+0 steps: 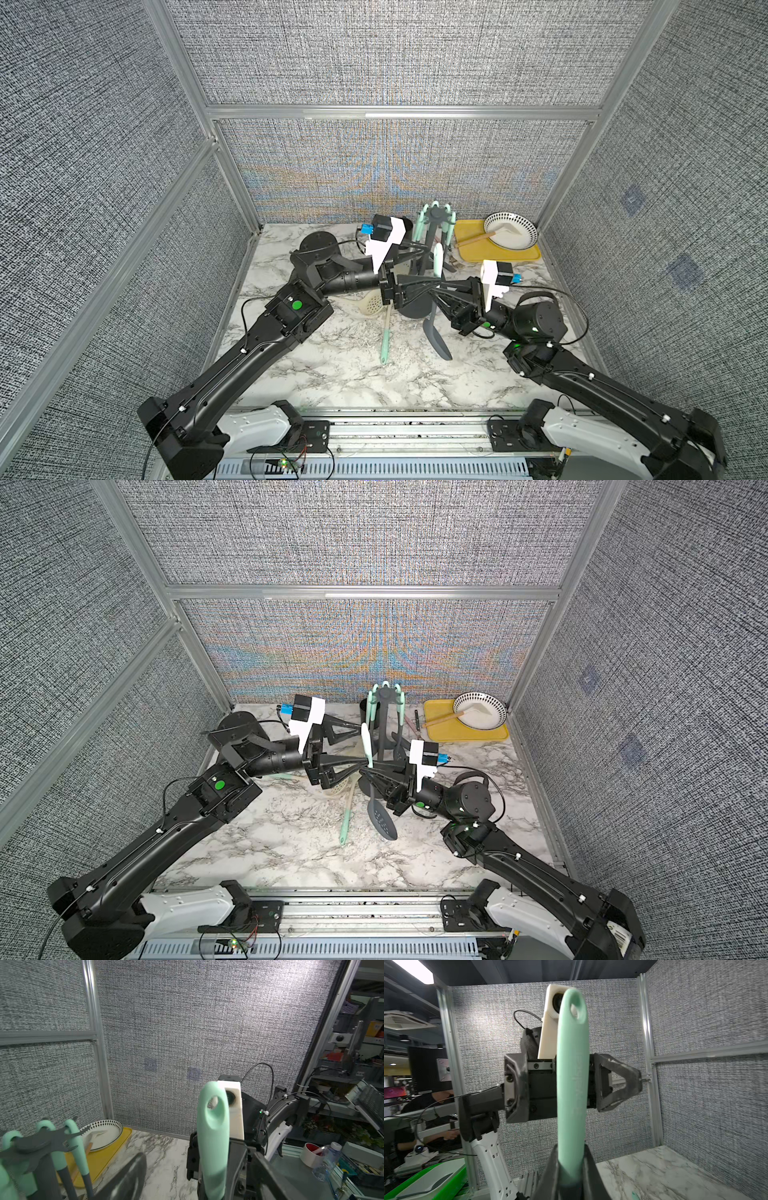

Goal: Hang the skimmer on the kitchen utensil rack
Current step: Adjust the skimmer.

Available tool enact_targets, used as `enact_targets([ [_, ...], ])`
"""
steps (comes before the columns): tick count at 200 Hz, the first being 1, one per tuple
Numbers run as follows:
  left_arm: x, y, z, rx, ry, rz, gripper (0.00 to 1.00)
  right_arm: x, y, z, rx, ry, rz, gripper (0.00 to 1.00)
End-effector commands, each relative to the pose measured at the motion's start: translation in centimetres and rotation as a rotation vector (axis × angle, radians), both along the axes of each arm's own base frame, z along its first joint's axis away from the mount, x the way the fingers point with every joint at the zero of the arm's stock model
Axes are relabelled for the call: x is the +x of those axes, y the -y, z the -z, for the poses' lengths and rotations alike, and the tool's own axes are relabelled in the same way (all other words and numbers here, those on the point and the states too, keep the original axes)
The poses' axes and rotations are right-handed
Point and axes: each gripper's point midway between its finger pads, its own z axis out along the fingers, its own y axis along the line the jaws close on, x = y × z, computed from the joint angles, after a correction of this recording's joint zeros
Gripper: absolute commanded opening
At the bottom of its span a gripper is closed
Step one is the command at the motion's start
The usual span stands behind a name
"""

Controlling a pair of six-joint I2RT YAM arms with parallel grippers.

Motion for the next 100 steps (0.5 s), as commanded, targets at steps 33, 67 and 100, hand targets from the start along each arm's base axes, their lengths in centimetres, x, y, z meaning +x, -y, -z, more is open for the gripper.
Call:
enact_targets([
  [33,5.5,-1.9,1.8,0.018,-0.065,-0.348,0.85,6.6,2.9,4.4,-0.231,-0.074,0.463,0.0],
  [67,6.9,-2.3,3.8,0.075,-0.103,-0.425,0.83,8.3,5.5,5.9,-0.392,-0.024,0.674,0.0],
  [100,8.7,-2.5,6.7,0.143,-0.172,-0.509,0.8,9.7,8.2,7.5,-0.535,0.016,0.854,0.0],
])
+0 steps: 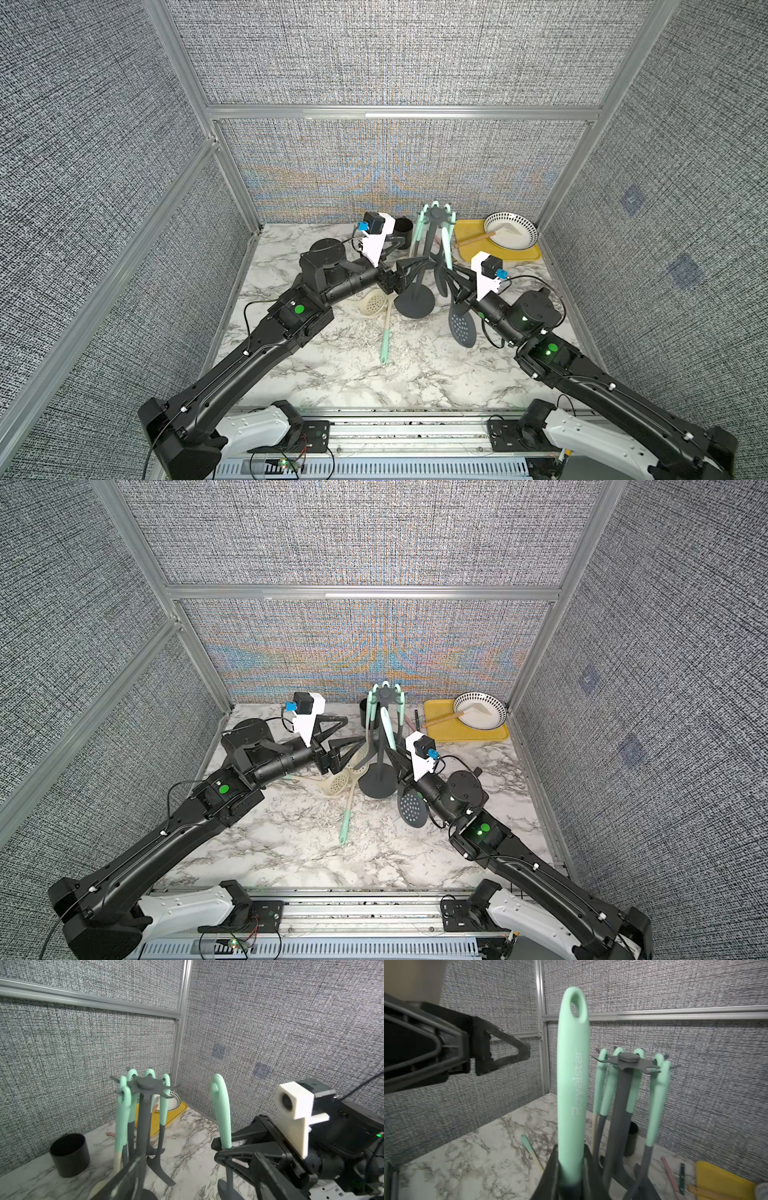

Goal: Hang the skimmer on the kitchen utensil rack
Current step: Adjust the skimmer, then hang the skimmer on the rack.

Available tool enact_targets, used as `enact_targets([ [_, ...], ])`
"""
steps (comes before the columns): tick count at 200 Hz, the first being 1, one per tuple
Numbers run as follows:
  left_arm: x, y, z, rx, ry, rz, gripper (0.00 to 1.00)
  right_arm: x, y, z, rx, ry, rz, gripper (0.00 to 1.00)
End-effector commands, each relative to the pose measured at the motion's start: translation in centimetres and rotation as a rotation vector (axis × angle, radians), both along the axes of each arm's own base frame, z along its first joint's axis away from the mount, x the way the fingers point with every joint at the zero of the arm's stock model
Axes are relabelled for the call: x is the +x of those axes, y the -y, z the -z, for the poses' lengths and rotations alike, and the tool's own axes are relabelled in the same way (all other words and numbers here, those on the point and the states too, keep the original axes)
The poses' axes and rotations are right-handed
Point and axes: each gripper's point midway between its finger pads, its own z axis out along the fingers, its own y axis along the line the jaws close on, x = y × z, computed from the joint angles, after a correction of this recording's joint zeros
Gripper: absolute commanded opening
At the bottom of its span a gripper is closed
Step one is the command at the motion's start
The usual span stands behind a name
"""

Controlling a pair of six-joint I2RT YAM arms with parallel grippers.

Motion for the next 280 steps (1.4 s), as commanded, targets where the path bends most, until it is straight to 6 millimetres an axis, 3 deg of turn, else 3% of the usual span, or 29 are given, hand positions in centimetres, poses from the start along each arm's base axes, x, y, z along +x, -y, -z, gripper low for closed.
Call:
enact_targets([
  [1,1.6,-0.6,2.3,0.048,-0.058,-0.092,0.79,1.7,2.7,1.6,-0.173,0.025,0.187,0.0],
  [28,2.3,-0.1,4.4,0.018,-0.107,-0.084,0.79,3.3,4.2,2.9,-0.268,-0.03,0.267,0.0],
  [30,2.4,0.0,4.5,0.014,-0.111,-0.083,0.79,3.3,4.3,1.8,-0.254,-0.015,0.273,0.0],
  [34,2.6,0.0,4.8,0.004,-0.123,-0.078,0.79,3.4,4.5,1.5,-0.256,-0.008,0.283,0.0],
  [59,3.7,0.1,6.4,-0.042,-0.183,-0.042,0.79,4.4,5.7,1.6,-0.287,-0.015,0.324,0.0],
  [115,4.5,0.0,8.3,-0.029,-0.202,-0.04,0.79,5.5,5.9,1.8,-0.349,-0.037,0.336,0.0],
  [280,4.2,-0.1,8.8,-0.027,-0.208,-0.033,0.77,6.7,4.6,3.2,-0.35,-0.078,0.282,0.0],
])
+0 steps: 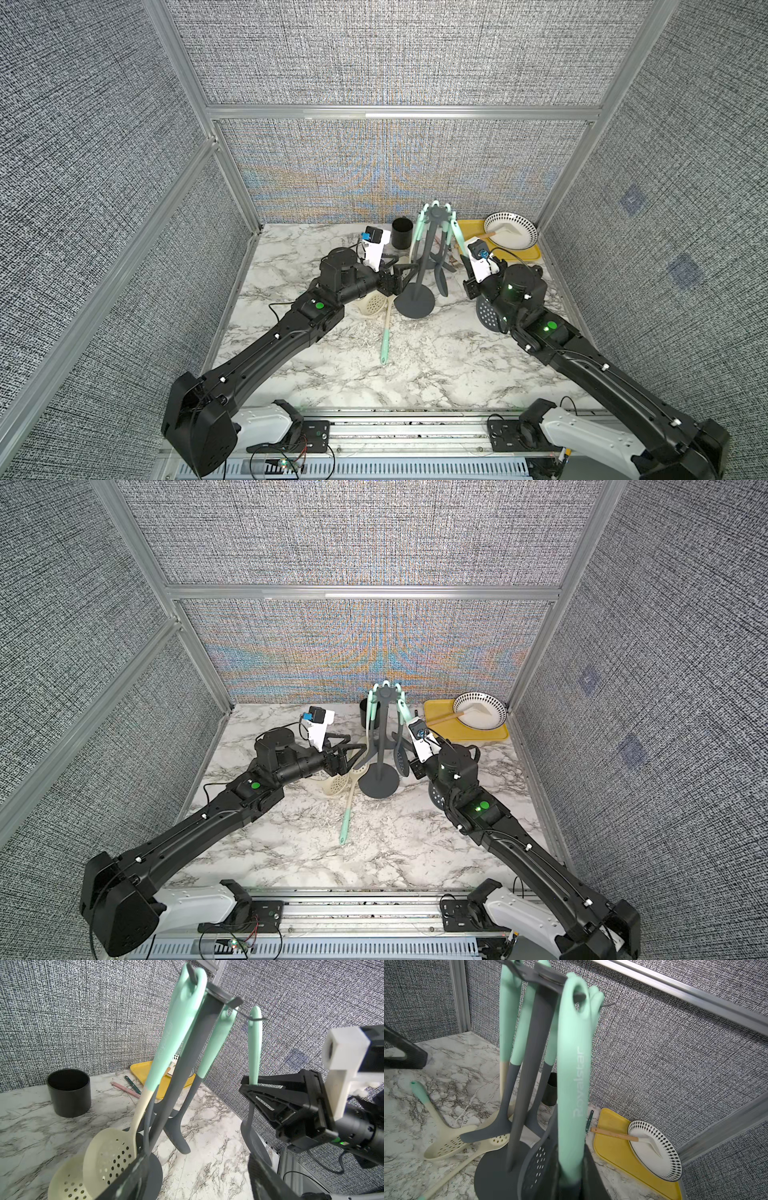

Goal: Hang the skimmer on the kitchen utensil rack
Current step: Hang the skimmer on the rack.

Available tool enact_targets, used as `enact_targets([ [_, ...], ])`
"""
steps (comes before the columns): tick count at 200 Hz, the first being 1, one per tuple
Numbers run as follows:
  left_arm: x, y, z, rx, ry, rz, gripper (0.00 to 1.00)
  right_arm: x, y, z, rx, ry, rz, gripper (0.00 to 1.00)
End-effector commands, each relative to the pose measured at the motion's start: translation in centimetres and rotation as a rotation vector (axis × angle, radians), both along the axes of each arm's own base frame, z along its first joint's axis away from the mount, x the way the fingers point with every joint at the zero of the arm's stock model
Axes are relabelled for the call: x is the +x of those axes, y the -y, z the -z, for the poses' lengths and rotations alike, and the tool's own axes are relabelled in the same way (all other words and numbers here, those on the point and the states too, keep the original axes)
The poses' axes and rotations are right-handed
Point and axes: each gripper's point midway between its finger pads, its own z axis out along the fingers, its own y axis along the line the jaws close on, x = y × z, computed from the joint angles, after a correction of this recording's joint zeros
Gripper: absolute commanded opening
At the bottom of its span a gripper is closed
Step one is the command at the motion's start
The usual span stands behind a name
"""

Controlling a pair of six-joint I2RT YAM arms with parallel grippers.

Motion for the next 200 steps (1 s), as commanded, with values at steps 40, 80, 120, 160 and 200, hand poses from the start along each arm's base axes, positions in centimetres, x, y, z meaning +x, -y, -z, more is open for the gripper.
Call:
enact_targets([
  [40,-0.1,0.0,-0.6,-0.023,0.017,0.005,0.77,1.4,-1.4,-0.1,0.016,-0.016,-0.018,0.0],
  [80,-0.3,-0.6,0.1,-0.003,0.005,-0.016,0.77,2.0,-2.0,1.7,0.007,-0.057,-0.029,0.0],
  [120,-0.2,-1.7,2.2,0.075,-0.043,-0.067,0.82,1.8,-2.5,2.6,0.031,-0.082,-0.049,0.15],
  [160,0.2,-5.4,5.9,0.212,-0.123,-0.243,0.84,0.6,-2.6,1.1,0.088,-0.053,-0.095,0.69],
  [200,-0.8,-9.7,11.0,0.384,-0.244,-0.398,0.83,-1.4,-1.2,0.1,0.128,-0.013,-0.094,0.83],
])
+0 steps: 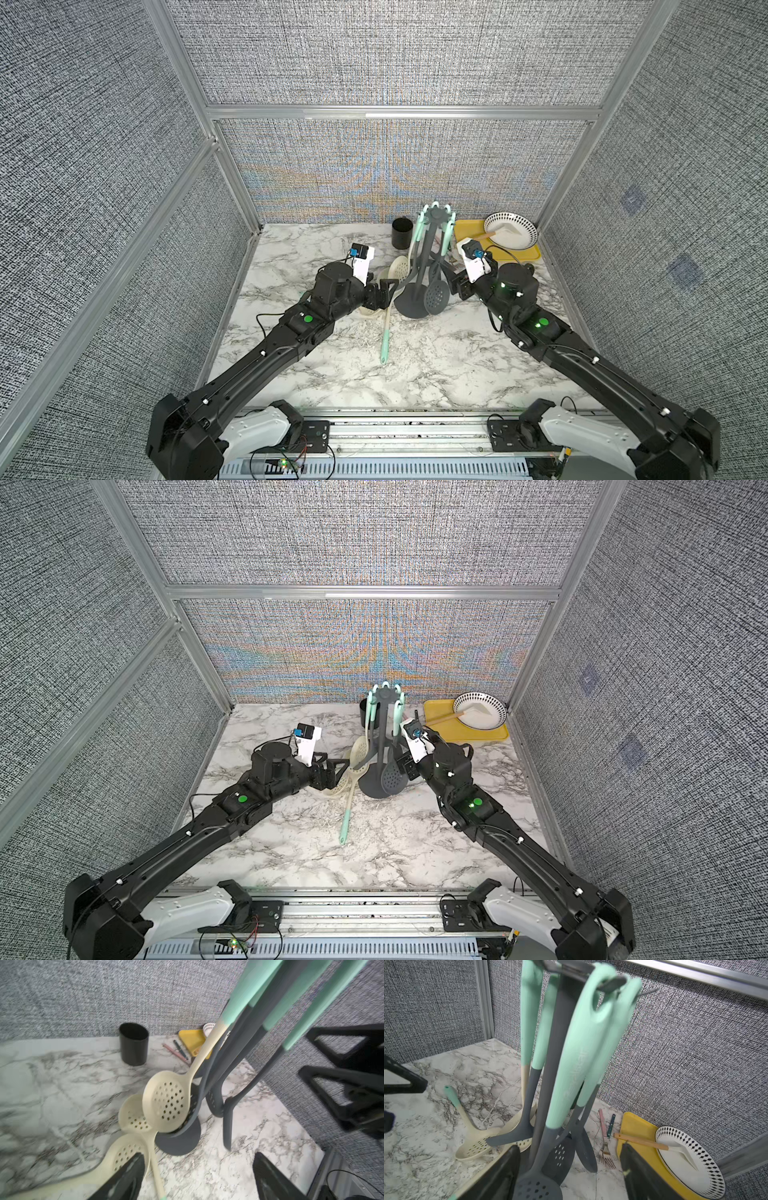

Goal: Hang the skimmer on the kitchen utensil rack
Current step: Hang the skimmer on the rack, then pick up the skimmer from the center of the board.

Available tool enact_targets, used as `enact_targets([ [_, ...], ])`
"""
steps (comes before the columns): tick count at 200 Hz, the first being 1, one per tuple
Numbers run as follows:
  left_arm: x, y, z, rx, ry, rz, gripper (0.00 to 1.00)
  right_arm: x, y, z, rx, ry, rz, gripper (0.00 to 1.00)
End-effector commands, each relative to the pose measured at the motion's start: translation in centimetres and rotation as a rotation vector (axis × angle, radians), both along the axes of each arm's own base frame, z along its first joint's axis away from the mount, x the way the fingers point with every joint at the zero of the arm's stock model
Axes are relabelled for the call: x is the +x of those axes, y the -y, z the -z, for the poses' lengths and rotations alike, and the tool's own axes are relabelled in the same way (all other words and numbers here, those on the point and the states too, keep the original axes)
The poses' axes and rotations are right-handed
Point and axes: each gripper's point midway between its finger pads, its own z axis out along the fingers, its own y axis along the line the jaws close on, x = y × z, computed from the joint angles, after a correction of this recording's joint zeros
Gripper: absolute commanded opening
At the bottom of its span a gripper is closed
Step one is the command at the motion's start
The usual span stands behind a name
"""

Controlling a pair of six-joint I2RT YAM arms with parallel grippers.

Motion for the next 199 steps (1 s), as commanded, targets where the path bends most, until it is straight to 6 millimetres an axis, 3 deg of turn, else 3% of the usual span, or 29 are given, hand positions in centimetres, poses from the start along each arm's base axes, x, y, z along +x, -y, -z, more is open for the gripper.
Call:
enact_targets([
  [1,-0.3,-3.6,3.9,0.149,-0.096,-0.142,0.83,-1.1,0.4,-0.6,0.041,0.015,-0.014,0.83],
  [17,-1.1,-5.0,6.3,0.21,-0.17,-0.182,0.81,-2.7,-0.3,0.1,0.053,-0.02,-0.095,0.84],
  [23,-1.5,-5.2,7.3,0.222,-0.195,-0.186,0.79,-3.3,-0.7,2.1,0.053,-0.066,-0.128,0.84],
  [58,-3.1,-5.8,12.9,0.258,-0.332,-0.2,0.73,-6.8,-2.8,7.8,0.139,-0.212,-0.238,0.82],
  [95,-3.0,-5.6,16.3,0.198,-0.428,-0.275,0.73,-9.4,-5.2,11.9,0.205,-0.311,-0.265,0.79],
  [137,-0.4,-7.6,16.7,-0.1,-0.491,-0.439,0.71,-9.8,-9.7,16.0,0.21,-0.419,-0.229,0.76],
  [173,1.1,-10.8,15.4,-0.277,-0.491,-0.492,0.74,-7.9,-14.3,18.9,0.113,-0.453,-0.067,0.76],
  [188,1.2,-11.8,15.0,-0.31,-0.49,-0.5,0.74,-6.5,-15.0,20.5,0.085,-0.479,0.039,0.76],
  [199,1.2,-12.4,14.8,-0.329,-0.487,-0.503,0.74,-5.1,-15.8,20.4,0.092,-0.474,0.114,0.75],
])
